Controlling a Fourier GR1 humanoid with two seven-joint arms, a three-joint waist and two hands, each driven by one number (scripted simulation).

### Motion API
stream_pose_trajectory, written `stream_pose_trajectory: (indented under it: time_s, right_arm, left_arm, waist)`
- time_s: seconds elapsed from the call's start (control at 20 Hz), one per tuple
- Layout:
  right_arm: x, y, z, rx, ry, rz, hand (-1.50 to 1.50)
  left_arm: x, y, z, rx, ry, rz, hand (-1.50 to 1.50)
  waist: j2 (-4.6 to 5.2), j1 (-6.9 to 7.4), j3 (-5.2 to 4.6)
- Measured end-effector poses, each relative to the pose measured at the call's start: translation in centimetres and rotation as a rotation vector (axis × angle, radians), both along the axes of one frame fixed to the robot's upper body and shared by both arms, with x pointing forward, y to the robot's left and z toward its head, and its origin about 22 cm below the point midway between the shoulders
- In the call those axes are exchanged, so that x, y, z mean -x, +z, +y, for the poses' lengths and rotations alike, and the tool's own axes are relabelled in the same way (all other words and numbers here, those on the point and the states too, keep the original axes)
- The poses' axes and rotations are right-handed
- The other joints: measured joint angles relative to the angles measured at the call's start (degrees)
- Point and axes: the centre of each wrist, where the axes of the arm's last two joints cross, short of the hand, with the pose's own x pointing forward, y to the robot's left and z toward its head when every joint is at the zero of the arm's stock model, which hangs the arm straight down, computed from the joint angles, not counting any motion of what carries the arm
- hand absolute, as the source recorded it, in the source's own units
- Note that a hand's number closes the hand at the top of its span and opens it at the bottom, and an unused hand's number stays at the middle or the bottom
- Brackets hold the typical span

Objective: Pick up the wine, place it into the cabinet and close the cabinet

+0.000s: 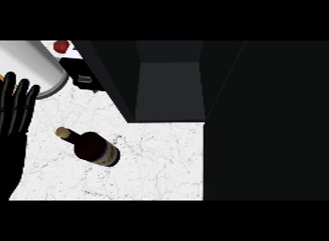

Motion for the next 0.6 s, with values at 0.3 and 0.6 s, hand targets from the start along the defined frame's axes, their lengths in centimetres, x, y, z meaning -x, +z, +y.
stream_pose_trajectory:
  time_s: [0.3, 0.6]
  right_arm:
    - [2.2, -0.3, 0.1, -0.012, -0.019, 0.028, -1.5]
    - [4.4, 0.0, 1.3, -0.056, 0.199, 0.117, -1.5]
  left_arm:
    - [1.0, 0.5, -3.0, -0.041, -0.042, -0.056, -1.5]
    - [2.1, 0.5, -7.2, 0.166, -0.177, 0.062, -1.5]
  waist:
    - [-0.51, 0.27, -0.04]
    - [-0.71, -0.1, -0.05]
